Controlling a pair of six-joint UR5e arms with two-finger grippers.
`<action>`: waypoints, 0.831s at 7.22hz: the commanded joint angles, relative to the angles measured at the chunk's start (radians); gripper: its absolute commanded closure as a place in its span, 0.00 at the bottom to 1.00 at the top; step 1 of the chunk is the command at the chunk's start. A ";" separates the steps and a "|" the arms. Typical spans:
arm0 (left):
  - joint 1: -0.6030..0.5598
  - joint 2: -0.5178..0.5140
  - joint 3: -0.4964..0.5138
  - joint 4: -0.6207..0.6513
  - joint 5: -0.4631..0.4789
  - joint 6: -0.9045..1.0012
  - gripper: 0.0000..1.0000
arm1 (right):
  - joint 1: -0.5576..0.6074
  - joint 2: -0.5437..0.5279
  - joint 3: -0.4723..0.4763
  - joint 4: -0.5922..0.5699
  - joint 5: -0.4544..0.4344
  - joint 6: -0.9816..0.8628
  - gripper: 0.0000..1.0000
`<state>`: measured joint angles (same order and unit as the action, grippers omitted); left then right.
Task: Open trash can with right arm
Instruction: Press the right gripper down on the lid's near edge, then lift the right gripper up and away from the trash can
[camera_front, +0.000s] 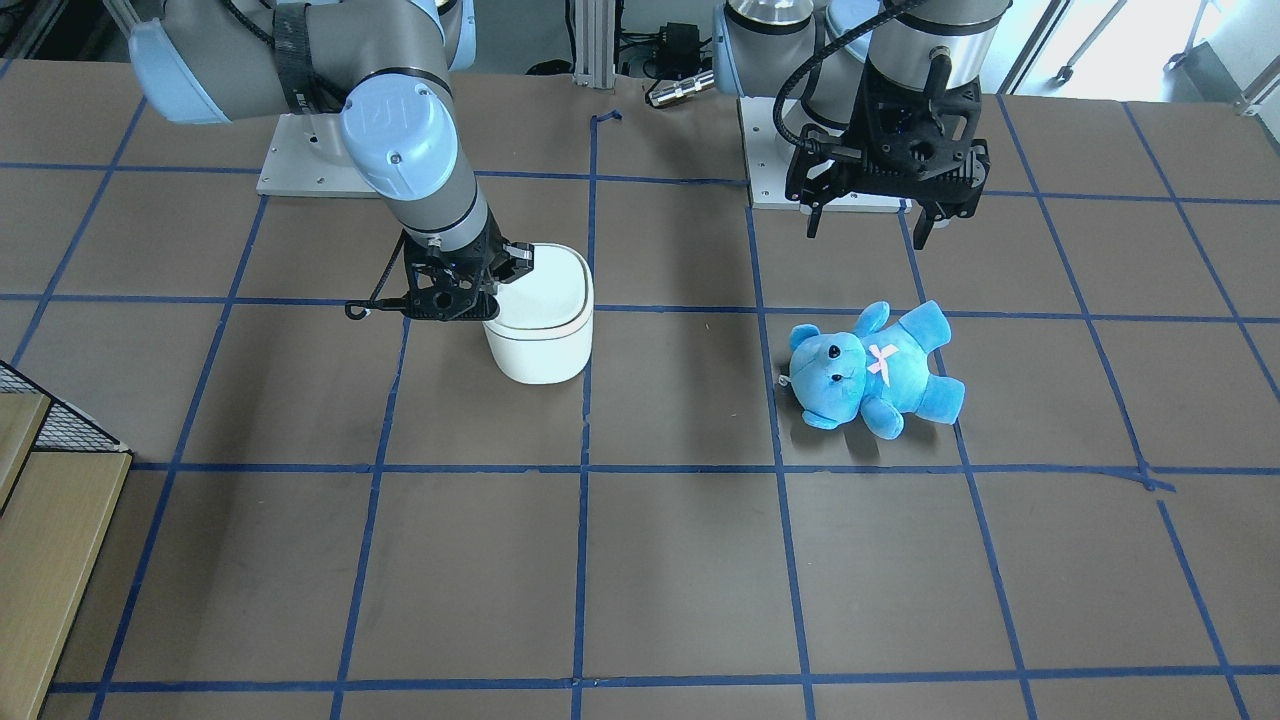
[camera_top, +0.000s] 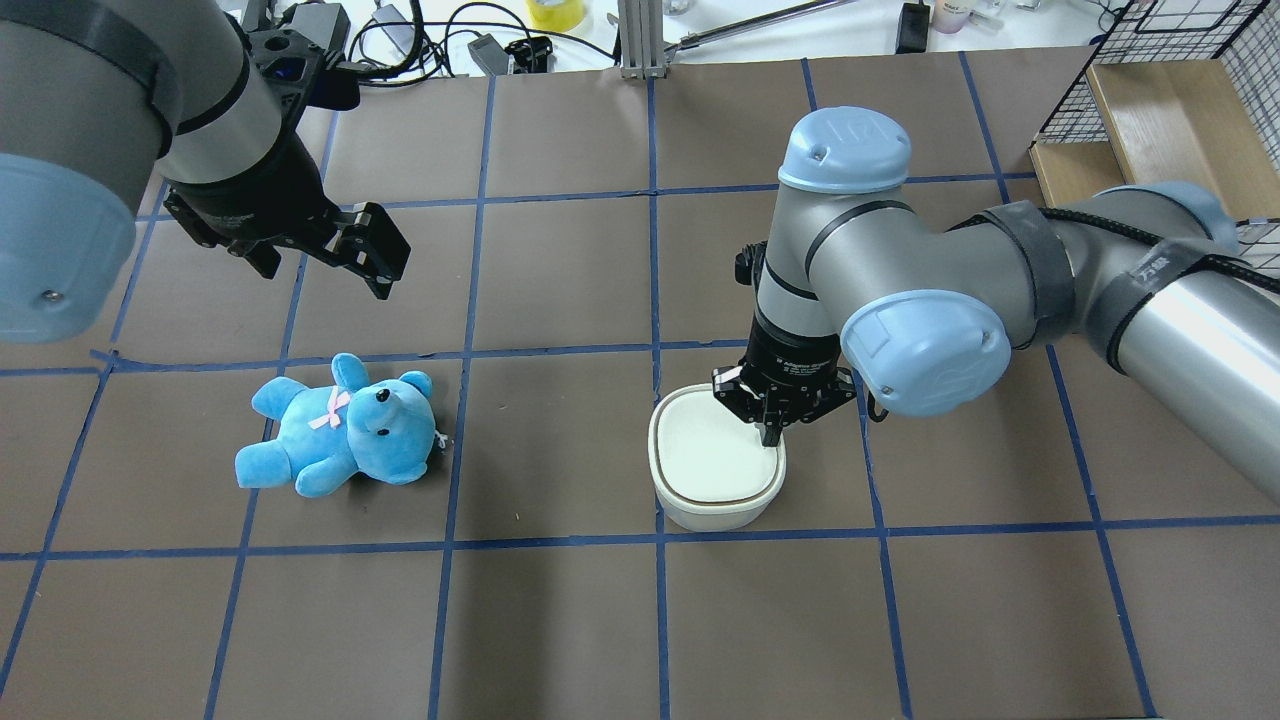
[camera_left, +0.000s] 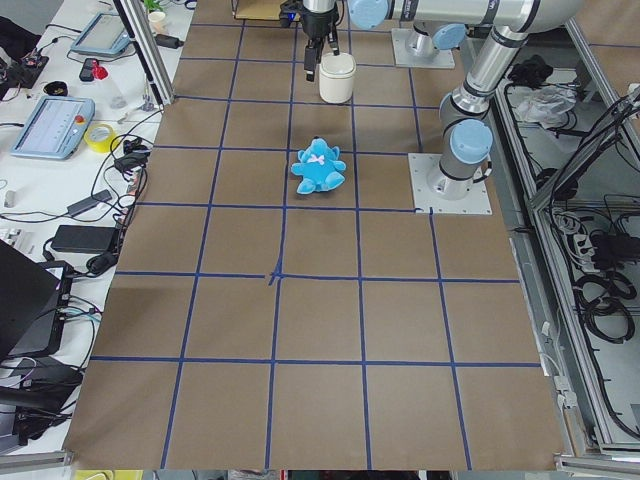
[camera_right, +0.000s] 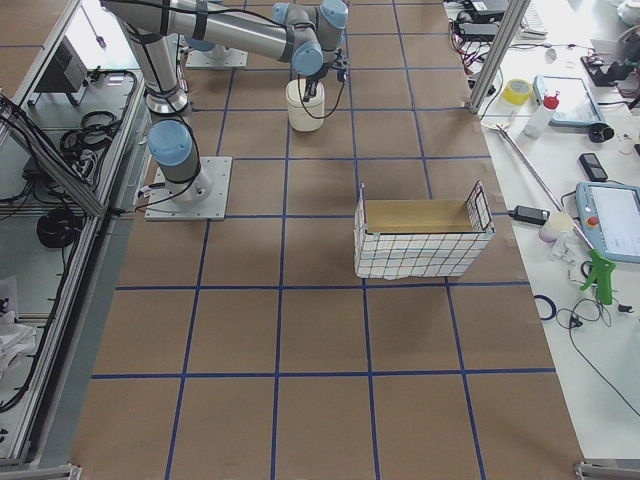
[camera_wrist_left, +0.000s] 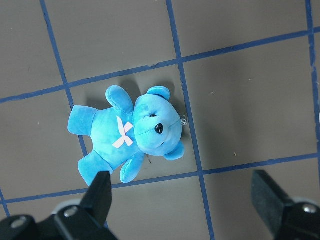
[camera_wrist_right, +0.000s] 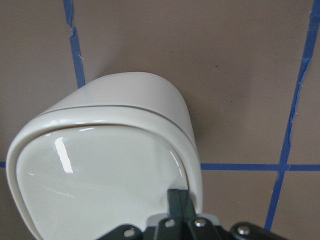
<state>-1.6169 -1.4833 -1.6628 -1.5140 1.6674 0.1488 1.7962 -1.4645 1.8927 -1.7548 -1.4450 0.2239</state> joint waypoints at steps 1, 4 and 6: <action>0.000 0.000 0.000 0.000 0.000 0.000 0.00 | -0.001 0.003 -0.001 0.000 0.000 0.011 1.00; 0.000 0.000 0.000 0.000 0.000 0.000 0.00 | 0.000 -0.066 -0.030 0.015 0.034 0.035 0.94; 0.000 0.000 0.000 0.000 0.000 0.000 0.00 | -0.012 -0.070 -0.104 0.012 0.009 0.037 0.06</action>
<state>-1.6168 -1.4833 -1.6628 -1.5140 1.6675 0.1488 1.7926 -1.5288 1.8323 -1.7421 -1.4194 0.2583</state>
